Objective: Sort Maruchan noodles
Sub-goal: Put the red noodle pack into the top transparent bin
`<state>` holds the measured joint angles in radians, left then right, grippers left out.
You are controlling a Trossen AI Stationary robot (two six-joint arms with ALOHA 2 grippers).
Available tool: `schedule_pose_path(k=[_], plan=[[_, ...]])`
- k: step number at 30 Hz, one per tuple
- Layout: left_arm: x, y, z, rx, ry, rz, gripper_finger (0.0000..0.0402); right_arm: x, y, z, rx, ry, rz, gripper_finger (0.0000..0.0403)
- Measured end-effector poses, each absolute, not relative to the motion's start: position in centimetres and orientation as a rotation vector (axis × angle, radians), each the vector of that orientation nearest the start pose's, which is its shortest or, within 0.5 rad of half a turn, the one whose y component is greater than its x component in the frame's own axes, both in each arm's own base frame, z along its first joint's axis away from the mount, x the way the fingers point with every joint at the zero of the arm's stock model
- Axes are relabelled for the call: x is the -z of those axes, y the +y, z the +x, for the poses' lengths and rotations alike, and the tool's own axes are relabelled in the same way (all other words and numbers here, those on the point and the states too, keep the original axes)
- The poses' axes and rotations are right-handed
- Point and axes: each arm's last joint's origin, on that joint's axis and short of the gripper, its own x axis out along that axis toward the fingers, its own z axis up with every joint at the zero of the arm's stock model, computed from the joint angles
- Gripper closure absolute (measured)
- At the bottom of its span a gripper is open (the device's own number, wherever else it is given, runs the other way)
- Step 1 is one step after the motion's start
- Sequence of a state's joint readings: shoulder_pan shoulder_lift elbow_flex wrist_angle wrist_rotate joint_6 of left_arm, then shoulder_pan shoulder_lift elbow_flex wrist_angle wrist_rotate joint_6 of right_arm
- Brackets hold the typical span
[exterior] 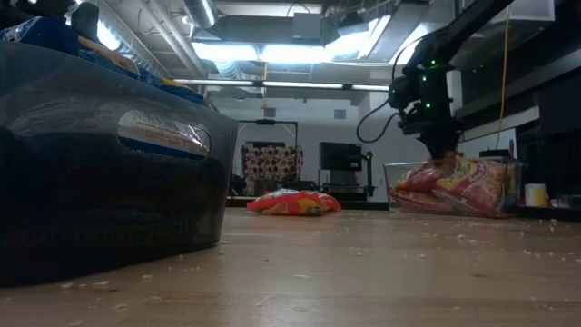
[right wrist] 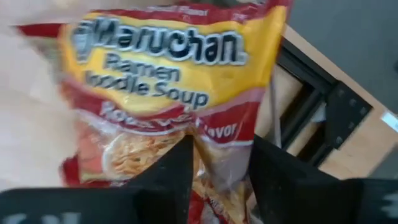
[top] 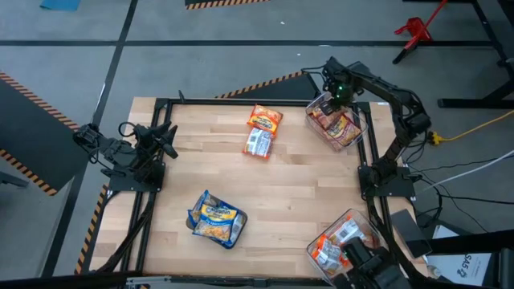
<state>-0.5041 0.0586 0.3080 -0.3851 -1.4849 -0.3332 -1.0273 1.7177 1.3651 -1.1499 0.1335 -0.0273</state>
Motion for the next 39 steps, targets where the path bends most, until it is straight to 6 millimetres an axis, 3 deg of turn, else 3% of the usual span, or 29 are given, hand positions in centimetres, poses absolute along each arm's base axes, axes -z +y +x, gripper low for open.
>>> schedule_pose_path(k=[6,16,21,27,33,39], plan=[[-22.8,0.2,5.7,-0.979,-0.087,-0.188,0.0262,-24.0,-27.5,16.2,0.905,1.422,0.661,0.0257],[-22.8,0.2,5.7,-0.979,-0.089,-0.192,0.0262,-27.9,-28.2,16.9,0.972,1.323,0.638,0.0257],[-22.8,0.2,5.7,-0.979,-0.089,-0.192,0.0262,-28.6,-27.1,18.5,0.954,1.337,0.576,0.0294],[-22.8,0.2,5.7,-0.979,-0.089,-0.192,0.0262,-26.9,-25.9,19.5,0.945,1.416,0.516,0.0393],[-22.8,0.2,5.7,-0.979,-0.088,-0.191,0.0262,-24.7,-25.9,18.4,1.010,1.478,0.533,0.0375],[-22.8,0.2,5.6,-0.979,-0.086,-0.188,0.0262,-22.6,-25.9,18.2,0.985,1.443,0.573,0.0399]])
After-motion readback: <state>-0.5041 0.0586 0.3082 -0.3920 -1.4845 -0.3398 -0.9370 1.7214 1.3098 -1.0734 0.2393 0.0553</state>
